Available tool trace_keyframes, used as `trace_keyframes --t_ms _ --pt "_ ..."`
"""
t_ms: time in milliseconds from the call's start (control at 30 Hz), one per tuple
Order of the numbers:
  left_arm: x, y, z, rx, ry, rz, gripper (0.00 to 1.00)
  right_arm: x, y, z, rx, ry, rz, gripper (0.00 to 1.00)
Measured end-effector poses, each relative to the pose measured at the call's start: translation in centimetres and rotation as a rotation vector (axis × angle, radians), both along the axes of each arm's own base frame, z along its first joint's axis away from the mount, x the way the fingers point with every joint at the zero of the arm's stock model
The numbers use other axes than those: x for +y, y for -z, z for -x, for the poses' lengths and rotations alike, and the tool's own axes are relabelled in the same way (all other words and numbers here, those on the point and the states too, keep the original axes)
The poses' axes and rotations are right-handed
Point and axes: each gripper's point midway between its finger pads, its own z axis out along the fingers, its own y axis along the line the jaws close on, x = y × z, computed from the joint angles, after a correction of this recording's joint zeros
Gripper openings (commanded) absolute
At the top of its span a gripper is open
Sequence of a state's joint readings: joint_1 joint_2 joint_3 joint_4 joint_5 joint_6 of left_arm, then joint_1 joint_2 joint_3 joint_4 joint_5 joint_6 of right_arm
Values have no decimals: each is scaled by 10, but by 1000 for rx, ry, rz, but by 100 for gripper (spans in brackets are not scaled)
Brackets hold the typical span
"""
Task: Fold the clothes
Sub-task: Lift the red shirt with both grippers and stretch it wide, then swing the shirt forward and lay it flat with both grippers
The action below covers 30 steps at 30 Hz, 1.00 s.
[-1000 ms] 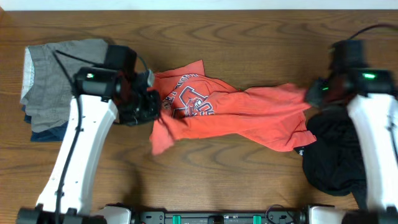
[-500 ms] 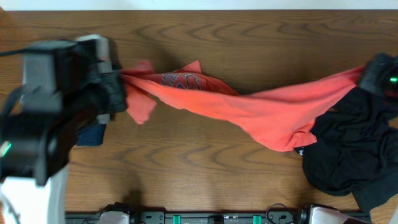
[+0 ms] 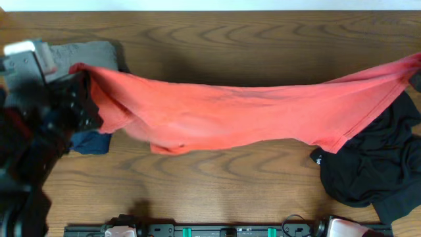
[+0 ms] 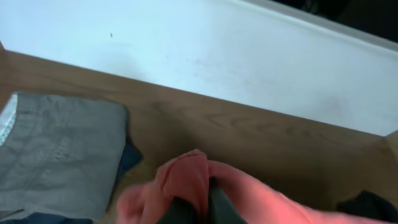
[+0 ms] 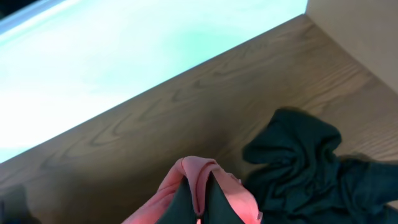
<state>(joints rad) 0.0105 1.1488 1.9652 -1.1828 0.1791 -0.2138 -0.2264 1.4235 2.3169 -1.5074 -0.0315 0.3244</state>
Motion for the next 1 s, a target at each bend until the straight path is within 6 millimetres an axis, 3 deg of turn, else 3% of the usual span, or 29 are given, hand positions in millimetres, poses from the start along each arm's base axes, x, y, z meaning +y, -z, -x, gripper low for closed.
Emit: trace_keyframes --t_ms 133,233,500,567,633,700,800,900,1000 --pt "0 19 -43 67 -6 14 6 1 18 -26 56 -40 -28 1" --pt "0 42 -86 132 -8 22 6 2 39 -58 112 -83 -43 1" --pt "-14 118 -195 246 63 79 6 11 104 -173 165 -195 -41 1" --pt "-15 133 -218 253 70 88 6 13 112 -206 114 -217 -33 1" --pt "-16 136 -242 222 73 92 6 13 109 -236 29 -229 -17 1" --pt "-15 121 -270 127 73 95 6 11 96 -259 -70 -230 -1 1" --pt "-14 71 -298 -81 67 110 6 7 66 -276 -208 -206 1 1" --pt "-11 3 -298 -274 56 145 6 -2 29 -276 -319 -157 -21 1" --pt "-5 -61 -277 -418 47 168 6 -16 -4 -264 -388 -114 -29 1"
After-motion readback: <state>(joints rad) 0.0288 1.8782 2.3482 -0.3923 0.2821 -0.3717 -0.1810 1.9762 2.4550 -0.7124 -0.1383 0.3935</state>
